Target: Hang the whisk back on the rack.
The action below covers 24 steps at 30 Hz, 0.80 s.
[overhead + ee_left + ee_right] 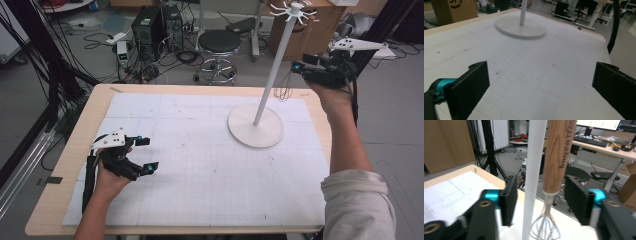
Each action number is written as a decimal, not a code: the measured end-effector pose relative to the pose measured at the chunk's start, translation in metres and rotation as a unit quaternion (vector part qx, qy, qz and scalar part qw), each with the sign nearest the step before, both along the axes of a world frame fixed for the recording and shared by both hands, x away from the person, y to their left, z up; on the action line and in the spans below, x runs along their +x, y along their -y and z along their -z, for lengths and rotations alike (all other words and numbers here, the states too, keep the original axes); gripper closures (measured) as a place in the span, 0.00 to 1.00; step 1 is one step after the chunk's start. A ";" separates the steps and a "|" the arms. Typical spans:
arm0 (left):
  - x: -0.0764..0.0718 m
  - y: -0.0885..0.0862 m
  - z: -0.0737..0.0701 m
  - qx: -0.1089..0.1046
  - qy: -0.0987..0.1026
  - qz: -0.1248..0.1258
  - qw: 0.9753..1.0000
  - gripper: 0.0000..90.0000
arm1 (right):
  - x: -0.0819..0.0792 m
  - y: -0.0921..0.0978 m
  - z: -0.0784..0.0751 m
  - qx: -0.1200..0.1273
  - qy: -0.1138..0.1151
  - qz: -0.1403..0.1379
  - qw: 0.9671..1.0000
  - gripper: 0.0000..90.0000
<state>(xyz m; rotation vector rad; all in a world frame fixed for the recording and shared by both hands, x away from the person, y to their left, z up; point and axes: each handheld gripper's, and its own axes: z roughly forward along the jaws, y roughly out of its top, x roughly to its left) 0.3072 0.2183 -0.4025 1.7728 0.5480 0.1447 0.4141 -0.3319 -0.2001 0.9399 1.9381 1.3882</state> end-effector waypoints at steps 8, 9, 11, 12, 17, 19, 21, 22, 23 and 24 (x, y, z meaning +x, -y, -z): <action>0.000 0.000 0.000 0.000 0.000 -0.001 1.000 0.02 | -0.010 -0.002 0.000 0.000 -0.013 -0.031 0.999 0.33; 0.000 0.000 0.000 0.000 0.000 -0.001 1.000 0.02 | -0.012 -0.002 0.000 0.004 -0.010 -0.038 0.999 0.33; 0.000 0.000 0.000 0.002 0.001 0.001 1.000 0.02 | -0.016 -0.003 0.001 0.018 -0.011 -0.044 0.999 0.32; 0.000 0.000 -0.001 0.002 0.001 0.000 1.000 0.02 | -0.018 -0.003 0.001 0.020 -0.008 -0.050 0.998 0.31; -0.001 0.000 -0.001 0.000 0.002 -0.002 1.000 0.02 | -0.027 -0.007 0.007 0.028 -0.014 -0.071 0.997 0.22; -0.001 0.000 -0.002 -0.001 0.002 0.000 1.000 0.02 | -0.032 -0.010 0.011 0.023 -0.018 -0.080 0.996 0.18; -0.002 0.000 -0.002 0.000 0.003 0.000 1.000 0.02 | -0.037 -0.011 0.016 0.028 -0.016 -0.092 0.995 0.17; -0.002 0.000 -0.002 0.001 0.003 0.001 1.000 0.02 | -0.039 -0.011 0.018 0.030 -0.016 -0.095 0.995 0.16; -0.002 0.000 -0.002 0.001 0.004 0.001 1.000 0.02 | -0.042 -0.012 0.021 0.032 -0.018 -0.098 0.995 0.15; -0.002 0.000 -0.002 0.001 0.003 0.002 1.000 0.02 | -0.044 -0.013 0.024 0.032 -0.014 -0.104 0.994 0.14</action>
